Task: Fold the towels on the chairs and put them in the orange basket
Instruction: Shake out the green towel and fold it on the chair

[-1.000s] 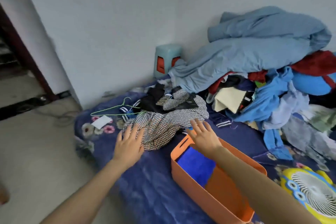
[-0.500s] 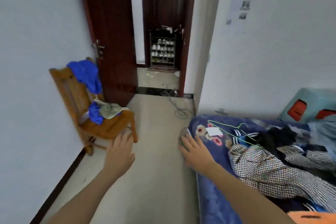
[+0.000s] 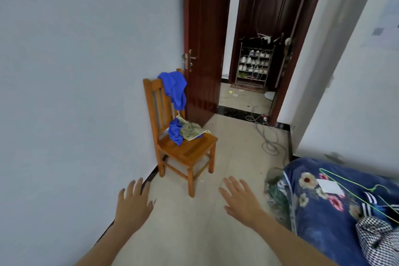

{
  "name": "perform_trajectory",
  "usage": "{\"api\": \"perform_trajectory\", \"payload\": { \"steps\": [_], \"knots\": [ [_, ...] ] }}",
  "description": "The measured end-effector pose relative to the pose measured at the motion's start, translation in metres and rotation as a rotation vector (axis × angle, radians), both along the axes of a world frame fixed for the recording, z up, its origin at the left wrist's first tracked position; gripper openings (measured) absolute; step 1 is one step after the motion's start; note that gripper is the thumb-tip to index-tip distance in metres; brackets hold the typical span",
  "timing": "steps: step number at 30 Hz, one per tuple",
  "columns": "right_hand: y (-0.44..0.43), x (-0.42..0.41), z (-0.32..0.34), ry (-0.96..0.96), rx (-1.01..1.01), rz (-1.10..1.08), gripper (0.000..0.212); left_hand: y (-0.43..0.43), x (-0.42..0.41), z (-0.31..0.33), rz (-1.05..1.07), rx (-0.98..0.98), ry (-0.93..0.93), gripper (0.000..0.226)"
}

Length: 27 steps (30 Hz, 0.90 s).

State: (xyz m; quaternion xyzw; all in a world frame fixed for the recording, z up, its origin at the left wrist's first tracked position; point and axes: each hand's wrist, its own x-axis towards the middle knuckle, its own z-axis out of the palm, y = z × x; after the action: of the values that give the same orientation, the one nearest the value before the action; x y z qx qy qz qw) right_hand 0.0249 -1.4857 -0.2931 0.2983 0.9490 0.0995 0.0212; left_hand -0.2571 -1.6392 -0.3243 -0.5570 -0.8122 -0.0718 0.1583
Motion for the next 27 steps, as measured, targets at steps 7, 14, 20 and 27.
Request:
{"api": "perform_trajectory", "payload": {
  "steps": [7, 14, 20, 27],
  "knots": [
    [0.081, -0.008, -0.010, 0.016, 0.038, 0.018, 0.067, 0.094, 0.033, 0.016, -0.060, -0.145, -0.120, 0.076],
    [0.207, -0.004, 0.012, 0.058, 0.146, 0.053, 0.061, 0.218, 0.047, 0.027, 0.013, -0.102, -0.139, 0.050],
    [0.300, -0.017, 0.010, 0.078, 0.136, 0.045, 0.063, 0.290, 0.053, 0.021, 0.110, -0.145, -0.156, 0.053],
    [0.399, -0.079, -0.019, 0.037, 0.094, 0.129, 0.067, 0.366, 0.000, -0.008, 0.207, -0.221, -0.209, 0.061]
  ]
}}
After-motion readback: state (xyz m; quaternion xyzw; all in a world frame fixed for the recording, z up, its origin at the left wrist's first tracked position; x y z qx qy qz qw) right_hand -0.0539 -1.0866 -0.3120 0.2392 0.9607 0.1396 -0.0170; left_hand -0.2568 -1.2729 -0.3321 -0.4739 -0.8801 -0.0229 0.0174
